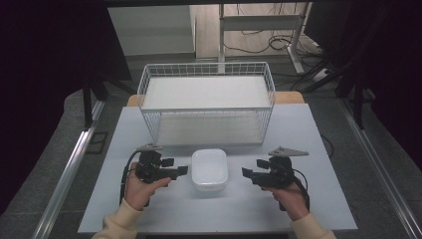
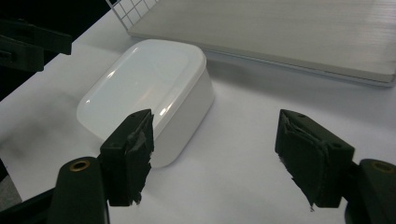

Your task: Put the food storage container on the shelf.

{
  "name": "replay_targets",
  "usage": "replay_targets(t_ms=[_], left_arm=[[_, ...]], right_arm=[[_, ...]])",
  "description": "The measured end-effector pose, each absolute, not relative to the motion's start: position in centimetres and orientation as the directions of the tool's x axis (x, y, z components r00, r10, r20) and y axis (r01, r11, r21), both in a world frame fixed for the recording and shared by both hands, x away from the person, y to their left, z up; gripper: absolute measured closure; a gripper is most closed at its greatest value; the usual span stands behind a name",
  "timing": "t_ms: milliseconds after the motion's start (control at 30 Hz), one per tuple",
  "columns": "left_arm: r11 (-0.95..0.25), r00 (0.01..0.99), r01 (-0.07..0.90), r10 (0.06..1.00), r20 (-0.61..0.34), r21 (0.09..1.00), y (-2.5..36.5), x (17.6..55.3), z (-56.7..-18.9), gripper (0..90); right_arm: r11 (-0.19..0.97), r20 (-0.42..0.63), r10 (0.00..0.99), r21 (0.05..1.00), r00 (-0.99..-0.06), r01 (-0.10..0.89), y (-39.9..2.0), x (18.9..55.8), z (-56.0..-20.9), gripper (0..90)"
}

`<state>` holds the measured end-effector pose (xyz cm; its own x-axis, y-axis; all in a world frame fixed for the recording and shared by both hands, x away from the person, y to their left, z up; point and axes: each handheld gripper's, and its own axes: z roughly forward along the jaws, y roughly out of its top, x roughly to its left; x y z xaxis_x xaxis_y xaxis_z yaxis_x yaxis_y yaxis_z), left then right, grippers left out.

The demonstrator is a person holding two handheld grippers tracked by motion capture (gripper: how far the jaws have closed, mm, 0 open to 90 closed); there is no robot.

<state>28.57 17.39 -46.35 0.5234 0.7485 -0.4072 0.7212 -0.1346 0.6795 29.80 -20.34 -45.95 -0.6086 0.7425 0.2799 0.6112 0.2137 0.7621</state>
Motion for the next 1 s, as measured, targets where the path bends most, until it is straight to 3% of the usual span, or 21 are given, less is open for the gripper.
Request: replay_targets(t_ms=[1000], left_arm=[[-0.089,0.469,0.792,0.721,-0.509,0.604,16.0,31.6,-48.1,26.6]], right_arm=[[0.21,0.363,0.696,0.722,-0.62,0.659,-15.4,33.2,-46.9,34.0]])
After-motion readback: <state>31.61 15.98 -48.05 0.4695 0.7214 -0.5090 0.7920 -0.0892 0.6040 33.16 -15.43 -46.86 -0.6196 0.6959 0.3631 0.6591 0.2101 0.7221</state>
